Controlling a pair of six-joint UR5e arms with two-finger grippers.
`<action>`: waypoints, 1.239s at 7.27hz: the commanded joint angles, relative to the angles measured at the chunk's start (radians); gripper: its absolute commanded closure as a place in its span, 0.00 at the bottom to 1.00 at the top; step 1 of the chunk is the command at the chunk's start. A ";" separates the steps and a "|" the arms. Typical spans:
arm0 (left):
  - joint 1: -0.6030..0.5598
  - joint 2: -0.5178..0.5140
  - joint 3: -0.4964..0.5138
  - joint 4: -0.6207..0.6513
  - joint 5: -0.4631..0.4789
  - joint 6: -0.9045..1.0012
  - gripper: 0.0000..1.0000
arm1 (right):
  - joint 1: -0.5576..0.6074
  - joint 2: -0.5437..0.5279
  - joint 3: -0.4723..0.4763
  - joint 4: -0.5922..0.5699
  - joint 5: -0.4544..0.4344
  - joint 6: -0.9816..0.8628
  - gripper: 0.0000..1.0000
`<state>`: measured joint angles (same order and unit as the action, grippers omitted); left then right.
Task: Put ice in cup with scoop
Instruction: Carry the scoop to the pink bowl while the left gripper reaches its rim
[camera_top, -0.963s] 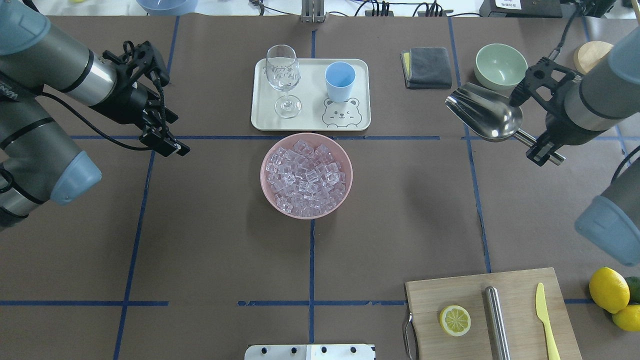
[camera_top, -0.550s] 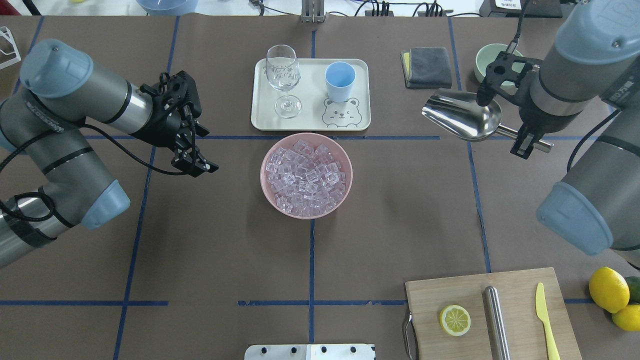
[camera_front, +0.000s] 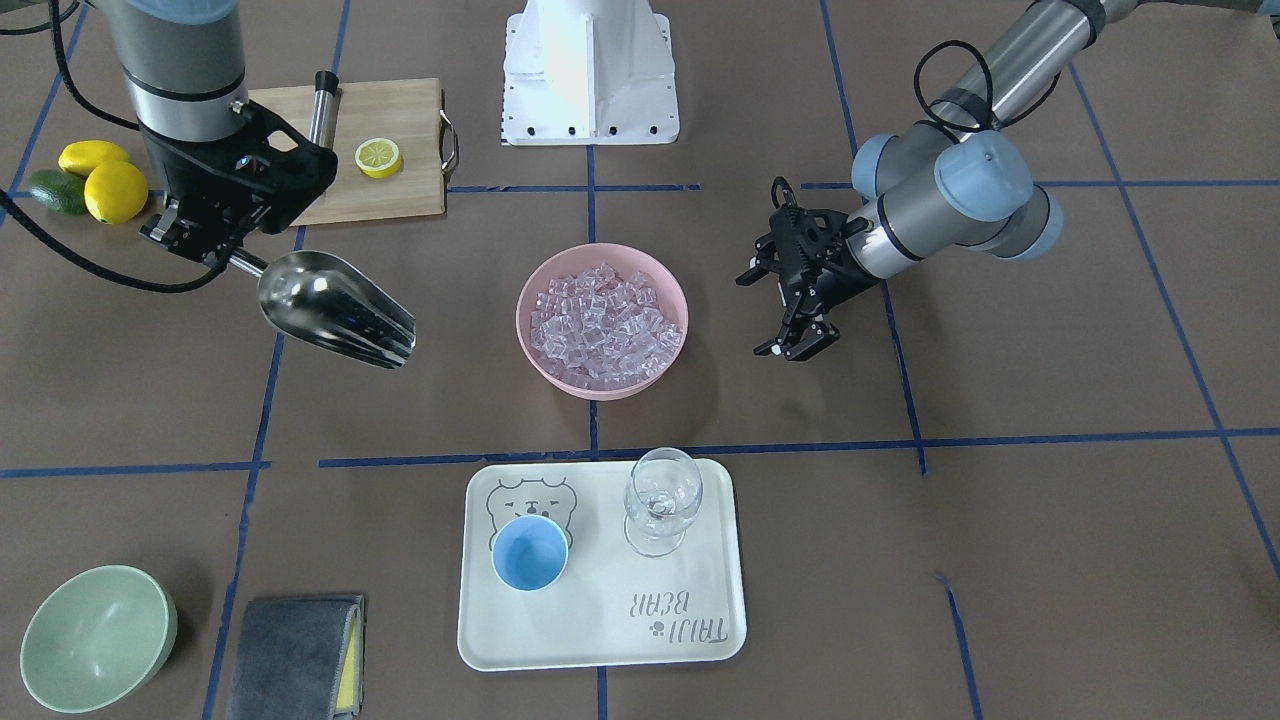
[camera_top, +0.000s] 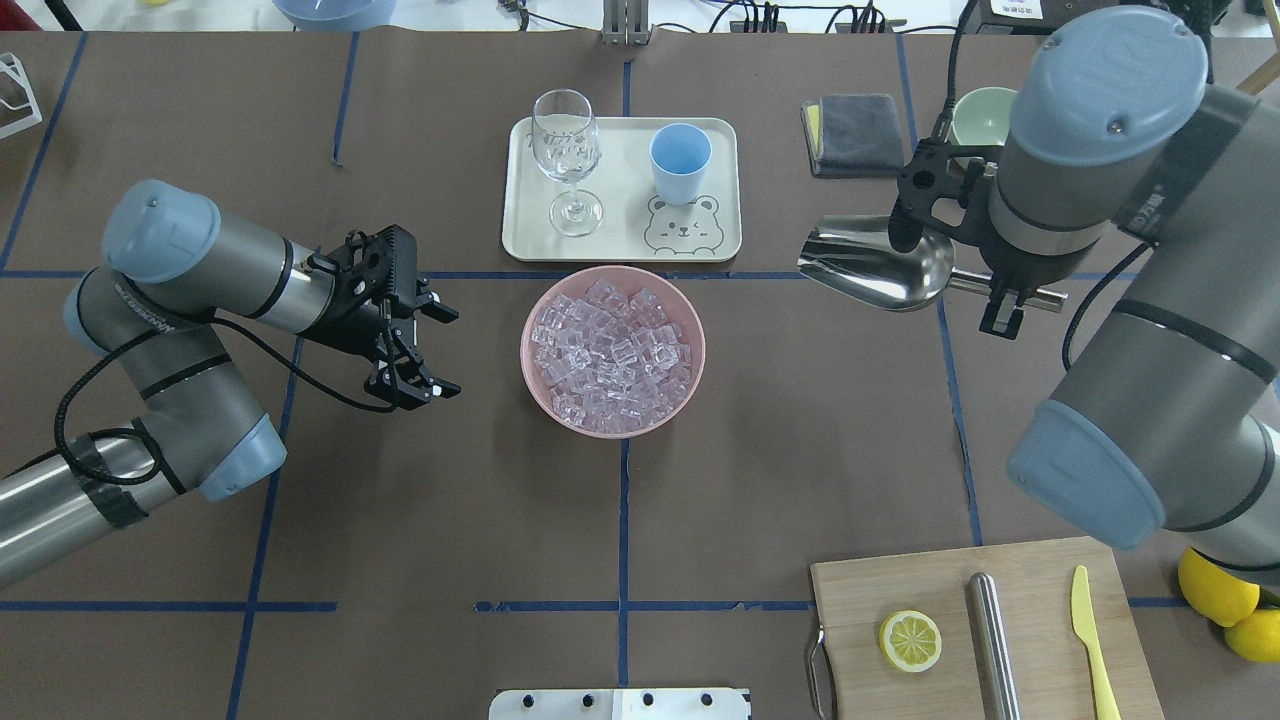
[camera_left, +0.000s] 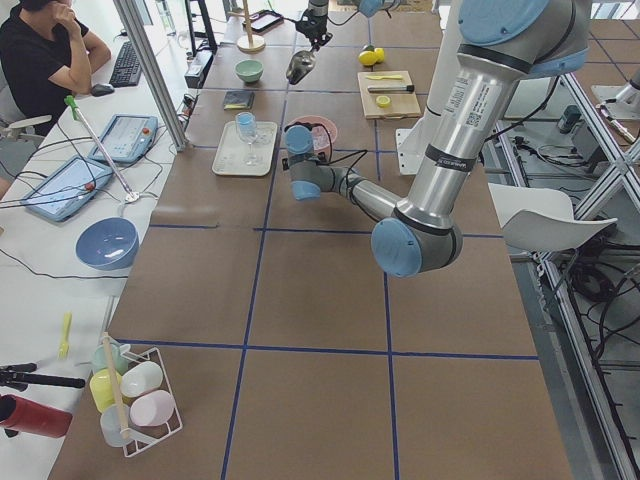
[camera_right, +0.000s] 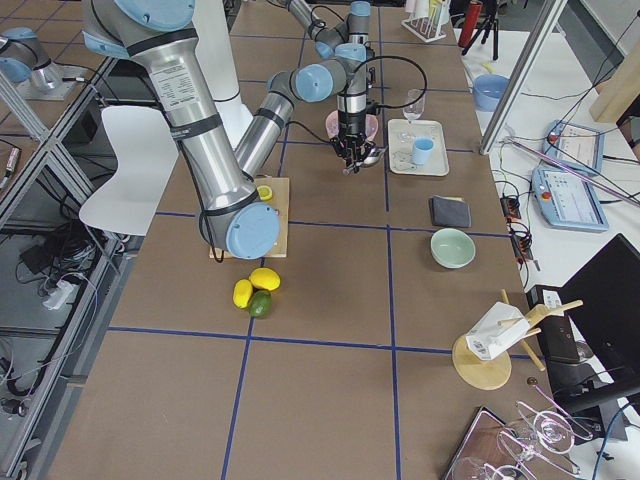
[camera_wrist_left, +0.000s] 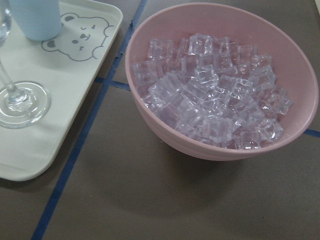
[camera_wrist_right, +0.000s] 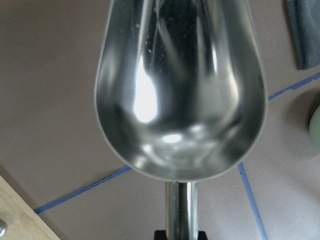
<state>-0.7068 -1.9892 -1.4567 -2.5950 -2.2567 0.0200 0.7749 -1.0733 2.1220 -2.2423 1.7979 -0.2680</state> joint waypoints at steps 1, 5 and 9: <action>0.018 -0.013 0.035 -0.020 0.000 0.003 0.00 | -0.017 0.099 -0.040 -0.085 -0.017 -0.025 1.00; 0.053 -0.080 0.078 -0.028 0.047 -0.052 0.00 | -0.085 0.254 -0.148 -0.184 -0.068 -0.027 1.00; 0.076 -0.095 0.090 -0.099 0.080 -0.100 0.00 | -0.124 0.337 -0.217 -0.244 -0.084 -0.027 1.00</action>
<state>-0.6323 -2.0765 -1.3682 -2.6856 -2.1793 -0.0706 0.6712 -0.7540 1.9124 -2.4599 1.7254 -0.2945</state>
